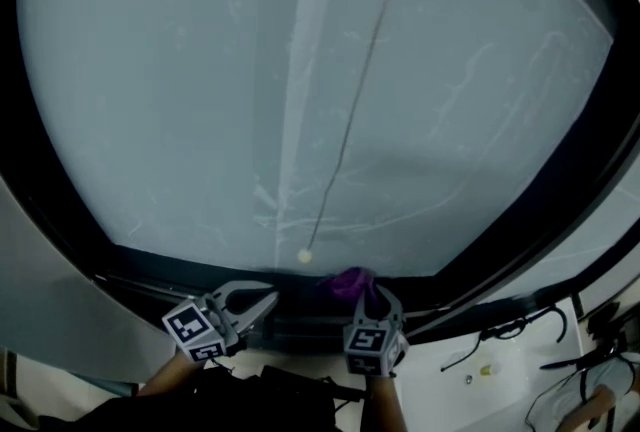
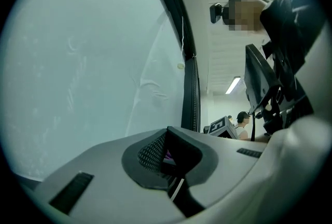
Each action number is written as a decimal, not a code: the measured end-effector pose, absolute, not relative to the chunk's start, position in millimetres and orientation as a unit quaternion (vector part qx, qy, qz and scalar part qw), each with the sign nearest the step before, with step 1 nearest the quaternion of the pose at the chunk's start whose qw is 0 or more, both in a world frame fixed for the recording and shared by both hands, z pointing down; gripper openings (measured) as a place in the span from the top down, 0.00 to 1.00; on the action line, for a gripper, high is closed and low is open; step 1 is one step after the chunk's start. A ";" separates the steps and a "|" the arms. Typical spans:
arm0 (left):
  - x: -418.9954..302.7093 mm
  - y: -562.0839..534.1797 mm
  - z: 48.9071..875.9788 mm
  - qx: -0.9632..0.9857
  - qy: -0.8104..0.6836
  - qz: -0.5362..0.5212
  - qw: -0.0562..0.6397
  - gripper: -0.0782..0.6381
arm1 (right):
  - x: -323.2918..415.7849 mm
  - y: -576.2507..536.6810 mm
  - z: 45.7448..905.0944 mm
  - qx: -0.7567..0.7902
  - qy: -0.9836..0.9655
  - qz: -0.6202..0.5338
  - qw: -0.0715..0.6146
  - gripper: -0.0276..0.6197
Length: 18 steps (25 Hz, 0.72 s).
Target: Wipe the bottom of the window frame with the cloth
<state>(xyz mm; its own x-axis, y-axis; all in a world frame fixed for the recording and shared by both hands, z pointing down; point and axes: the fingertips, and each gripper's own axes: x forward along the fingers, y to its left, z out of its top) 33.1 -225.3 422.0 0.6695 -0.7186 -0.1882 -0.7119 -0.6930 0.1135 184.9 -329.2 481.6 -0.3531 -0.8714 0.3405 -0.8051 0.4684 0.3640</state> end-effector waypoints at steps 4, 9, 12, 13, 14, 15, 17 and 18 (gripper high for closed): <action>36.9 -230.5 423.1 0.918 -0.380 -0.111 0.016 0.90 | 200.9 -334.6 481.6 0.531 -0.808 -0.062 0.249 0.86; 37.6 -231.0 421.9 0.917 -0.375 -0.129 0.027 0.90 | 228.6 -341.2 476.9 0.556 -0.782 -0.077 0.271 0.86; 37.2 -231.3 422.8 0.920 -0.371 -0.124 0.033 0.90 | 250.3 -343.9 486.2 0.575 -0.767 -0.062 0.276 0.86; 37.0 -231.8 423.1 0.921 -0.368 -0.123 0.036 0.90 | 256.0 -344.9 487.2 0.580 -0.764 -0.061 0.278 0.87; 37.0 -232.1 423.4 0.921 -0.367 -0.123 0.039 0.90 | 260.3 -345.9 487.4 0.583 -0.760 -0.061 0.279 0.86; 37.3 -232.2 423.5 0.922 -0.365 -0.122 0.041 0.90 | 263.6 -346.7 487.2 0.586 -0.758 -0.061 0.280 0.87; 38.0 -231.8 423.7 0.922 -0.364 -0.120 0.043 0.90 | 267.6 -347.6 486.9 0.590 -0.754 -0.062 0.281 0.86; 38.2 -231.6 423.8 0.923 -0.364 -0.120 0.043 0.90 | 268.7 -348.0 486.9 0.591 -0.753 -0.061 0.282 0.87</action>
<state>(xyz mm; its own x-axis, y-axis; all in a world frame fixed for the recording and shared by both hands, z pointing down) 38.2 -231.6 423.8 0.7062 -0.6824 -0.1890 -0.6617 -0.7310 0.1668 268.7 -348.0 486.9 -0.1422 -0.9252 0.3518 -0.8560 0.2934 0.4257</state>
